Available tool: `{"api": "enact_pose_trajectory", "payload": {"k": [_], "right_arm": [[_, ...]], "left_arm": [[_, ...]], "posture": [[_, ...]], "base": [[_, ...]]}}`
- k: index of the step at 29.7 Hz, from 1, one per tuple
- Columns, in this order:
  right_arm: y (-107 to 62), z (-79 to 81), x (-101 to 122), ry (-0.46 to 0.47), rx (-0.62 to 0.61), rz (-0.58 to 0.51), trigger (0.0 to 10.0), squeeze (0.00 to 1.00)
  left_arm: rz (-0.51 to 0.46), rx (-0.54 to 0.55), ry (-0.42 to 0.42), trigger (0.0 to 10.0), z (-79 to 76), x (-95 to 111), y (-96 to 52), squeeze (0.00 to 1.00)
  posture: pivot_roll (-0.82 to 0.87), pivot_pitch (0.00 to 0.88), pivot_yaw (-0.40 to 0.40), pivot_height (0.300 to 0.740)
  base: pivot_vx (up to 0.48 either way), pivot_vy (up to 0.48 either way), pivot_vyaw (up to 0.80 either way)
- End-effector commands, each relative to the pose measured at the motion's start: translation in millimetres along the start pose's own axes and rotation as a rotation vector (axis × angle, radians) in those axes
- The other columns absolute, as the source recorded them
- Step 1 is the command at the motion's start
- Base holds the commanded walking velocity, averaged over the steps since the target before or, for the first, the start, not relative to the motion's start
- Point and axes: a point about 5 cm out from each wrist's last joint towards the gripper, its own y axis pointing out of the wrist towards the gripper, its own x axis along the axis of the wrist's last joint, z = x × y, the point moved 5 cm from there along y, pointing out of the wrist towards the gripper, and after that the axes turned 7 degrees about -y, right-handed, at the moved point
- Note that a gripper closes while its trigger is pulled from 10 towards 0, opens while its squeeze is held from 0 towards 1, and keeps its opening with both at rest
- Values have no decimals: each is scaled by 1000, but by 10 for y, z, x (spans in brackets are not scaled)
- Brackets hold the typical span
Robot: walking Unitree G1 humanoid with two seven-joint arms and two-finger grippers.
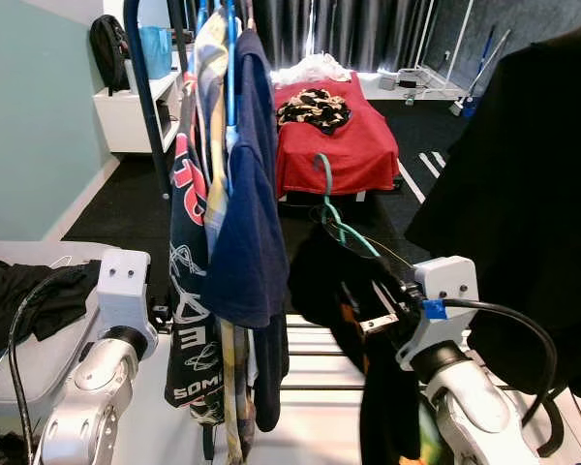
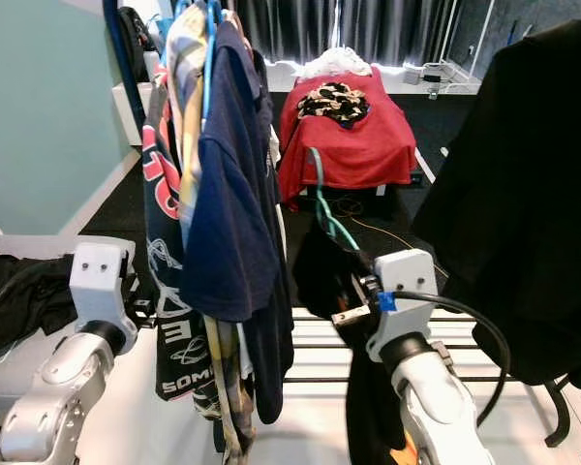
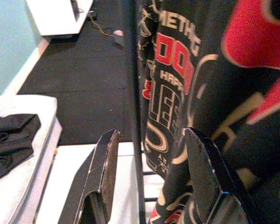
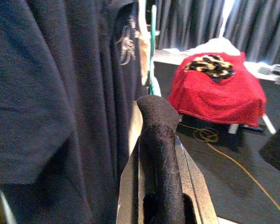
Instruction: Hang hanger
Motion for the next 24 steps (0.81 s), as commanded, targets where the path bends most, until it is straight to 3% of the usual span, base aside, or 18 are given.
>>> {"api": "enact_pose_trajectory", "payload": {"k": [1, 24], "right_arm": [[3, 17, 44, 9, 11, -29, 10000, 0], [76, 61, 58, 13, 12, -59, 10000, 0]], "left_arm": [[11, -8, -7, 10000, -27, -31, -14, 0], [-2, -18, 3, 10000, -89, 66, -40, 0]], "posture": [[-104, 177, -24, 740], [-96, 167, -21, 740]], "base": [[-349, 0, 0], [-421, 0, 0]]}}
